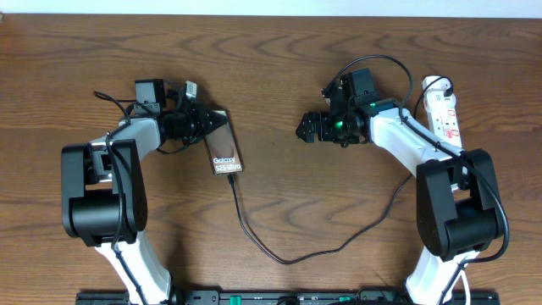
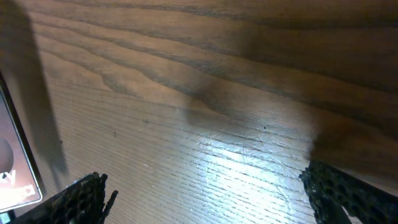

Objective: Plug charger to phone and switch on socket
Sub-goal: 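Lower the phone with the left gripper and lay it flat on the table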

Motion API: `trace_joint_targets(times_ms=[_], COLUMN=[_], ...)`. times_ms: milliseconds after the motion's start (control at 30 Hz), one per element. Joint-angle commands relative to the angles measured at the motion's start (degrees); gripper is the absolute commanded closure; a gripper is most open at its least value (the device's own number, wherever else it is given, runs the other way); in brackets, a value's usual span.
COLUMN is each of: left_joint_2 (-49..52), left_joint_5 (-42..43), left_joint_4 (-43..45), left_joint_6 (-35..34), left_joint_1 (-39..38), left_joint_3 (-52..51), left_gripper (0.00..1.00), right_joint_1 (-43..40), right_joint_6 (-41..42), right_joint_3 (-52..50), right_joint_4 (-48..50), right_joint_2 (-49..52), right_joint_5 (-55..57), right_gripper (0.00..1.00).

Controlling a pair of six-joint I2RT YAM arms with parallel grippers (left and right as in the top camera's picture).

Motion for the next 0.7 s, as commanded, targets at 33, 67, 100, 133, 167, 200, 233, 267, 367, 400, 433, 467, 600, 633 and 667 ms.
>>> trace_joint_targets(times_ms=[33, 67, 100, 133, 167, 200, 233, 267, 367, 400, 433, 467, 600, 633, 667], left_joint_2=[0.3, 0.3, 0.3, 0.3, 0.3, 0.3, 0.3, 0.3, 0.3, 0.3, 0.3, 0.3, 0.3, 0.3, 0.3], left_joint_5=[0.1, 0.1, 0.1, 0.1, -0.1, -0.3, -0.8, -1.2, -2.1, -2.4, -2.5, -2.7, -3.1, -3.3, -3.4], left_joint_4=[0.0, 0.0, 0.0, 0.0, 0.0, 0.0, 0.0, 0.0, 0.0, 0.0, 0.0, 0.0, 0.0, 0.0, 0.0], left_joint_6=[1.2, 1.2, 1.2, 1.2, 1.2, 1.2, 1.2, 1.2, 1.2, 1.2, 1.2, 1.2, 1.2, 1.2, 1.3], left_joint_1=[0.0, 0.0, 0.0, 0.0, 0.0, 0.0, 0.0, 0.0, 0.0, 0.0, 0.0, 0.0, 0.0, 0.0, 0.0], left_joint_3=[0.4, 0.4, 0.4, 0.4, 0.4, 0.4, 0.3, 0.1, -0.8, -1.0, -1.2, -1.4, -2.0, -2.1, -2.2], left_gripper=[0.93, 0.93, 0.93, 0.93, 0.93, 0.93, 0.92, 0.92, 0.93, 0.93, 0.93, 0.93, 0.93, 0.93, 0.93], right_joint_1=[0.2, 0.2, 0.2, 0.2, 0.2, 0.2, 0.2, 0.2, 0.2, 0.2, 0.2, 0.2, 0.2, 0.2, 0.2], right_joint_6=[-0.7, -0.7, -0.7, -0.7, -0.7, -0.7, -0.7, -0.7, -0.7, -0.7, -0.7, -0.7, -0.7, -0.6, -0.6], right_joint_3=[0.3, 0.3, 0.3, 0.3, 0.3, 0.3, 0.3, 0.3, 0.3, 0.3, 0.3, 0.3, 0.3, 0.3, 0.3], right_joint_4=[-0.1, -0.1, -0.1, -0.1, -0.1, -0.1, -0.1, -0.1, -0.3, -0.3, -0.3, -0.3, -0.3, -0.3, -0.3], right_joint_2=[-1.4, -1.4, -1.4, -1.4, -1.4, -1.4, -1.4, -1.4, -1.4, -1.4, -1.4, -1.4, -1.4, -1.4, -1.4], right_joint_5=[0.3, 0.3, 0.3, 0.2, 0.2, 0.2, 0.2, 0.2, 0.3, 0.3, 0.2, 0.2, 0.2, 0.2, 0.2], right_gripper=[0.01, 0.01, 0.01, 0.01, 0.01, 0.01, 0.01, 0.01, 0.01, 0.01, 0.01, 0.01, 0.01, 0.01, 0.01])
